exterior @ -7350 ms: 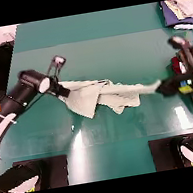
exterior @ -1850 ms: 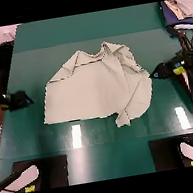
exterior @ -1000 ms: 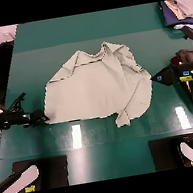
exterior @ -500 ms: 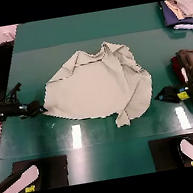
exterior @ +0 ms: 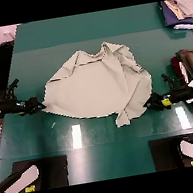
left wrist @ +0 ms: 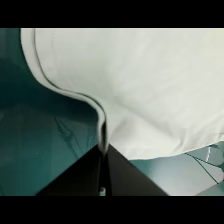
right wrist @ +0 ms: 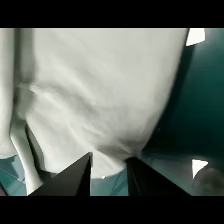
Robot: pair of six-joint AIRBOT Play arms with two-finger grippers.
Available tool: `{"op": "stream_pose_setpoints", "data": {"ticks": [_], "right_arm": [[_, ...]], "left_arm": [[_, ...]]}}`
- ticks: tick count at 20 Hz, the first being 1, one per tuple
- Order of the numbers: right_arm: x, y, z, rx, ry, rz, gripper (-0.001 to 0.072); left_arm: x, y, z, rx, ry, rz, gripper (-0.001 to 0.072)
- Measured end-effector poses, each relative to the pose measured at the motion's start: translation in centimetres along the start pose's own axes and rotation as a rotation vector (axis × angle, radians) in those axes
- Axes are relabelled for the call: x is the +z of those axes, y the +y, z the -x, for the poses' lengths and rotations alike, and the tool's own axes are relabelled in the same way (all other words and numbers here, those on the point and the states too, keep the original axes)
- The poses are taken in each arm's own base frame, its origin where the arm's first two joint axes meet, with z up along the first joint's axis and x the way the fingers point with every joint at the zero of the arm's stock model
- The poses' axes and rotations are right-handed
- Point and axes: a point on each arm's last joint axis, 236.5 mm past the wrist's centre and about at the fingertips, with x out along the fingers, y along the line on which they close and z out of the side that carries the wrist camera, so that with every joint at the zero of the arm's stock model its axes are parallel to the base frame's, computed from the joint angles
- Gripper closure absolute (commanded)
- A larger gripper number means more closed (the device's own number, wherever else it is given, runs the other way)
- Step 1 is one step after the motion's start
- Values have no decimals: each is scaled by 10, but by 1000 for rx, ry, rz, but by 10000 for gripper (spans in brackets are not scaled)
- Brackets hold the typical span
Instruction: Fold the shirts.
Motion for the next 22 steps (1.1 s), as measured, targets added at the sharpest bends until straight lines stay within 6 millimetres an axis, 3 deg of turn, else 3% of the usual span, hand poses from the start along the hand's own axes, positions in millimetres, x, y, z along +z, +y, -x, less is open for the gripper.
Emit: {"op": "stream_pose_setpoints", "data": {"ticks": [1, 2, 5, 6, 8, 10, 13, 16, 19, 22], "right_arm": [[3, 1, -1, -8, -12, 14, 643], [10, -1, -1, -27, -39, 32, 696], [31, 5, 15, -61, -143, 100, 698], [41, 16, 27, -45, -192, 120, 698], [59, 35, 59, -36, -296, 172, 699], [83, 64, 108, -21, -450, 241, 699], [107, 115, 197, -6, -683, 346, 699], [104, 180, 296, 8, -911, 487, 699], [73, 245, 387, 13, -1118, 644, 699], [21, 294, 458, -15, -1294, 785, 699]], "left_arm": [[0, 0, 0, 0, -1, -1, 684], [0, 0, 0, -1, 0, -1, 684], [8, -5, 7, -3, -12, -20, 684], [15, -9, 13, -3, -29, -36, 684], [37, -23, 32, -3, -78, -81, 684], [67, -45, 64, -3, -161, -135, 685], [113, -100, 139, -6, -358, -260, 685], [134, -174, 235, -14, -599, -426, 684], [117, -253, 340, -9, -856, -611, 685], [68, -317, 420, -11, -1077, -760, 685]]}}
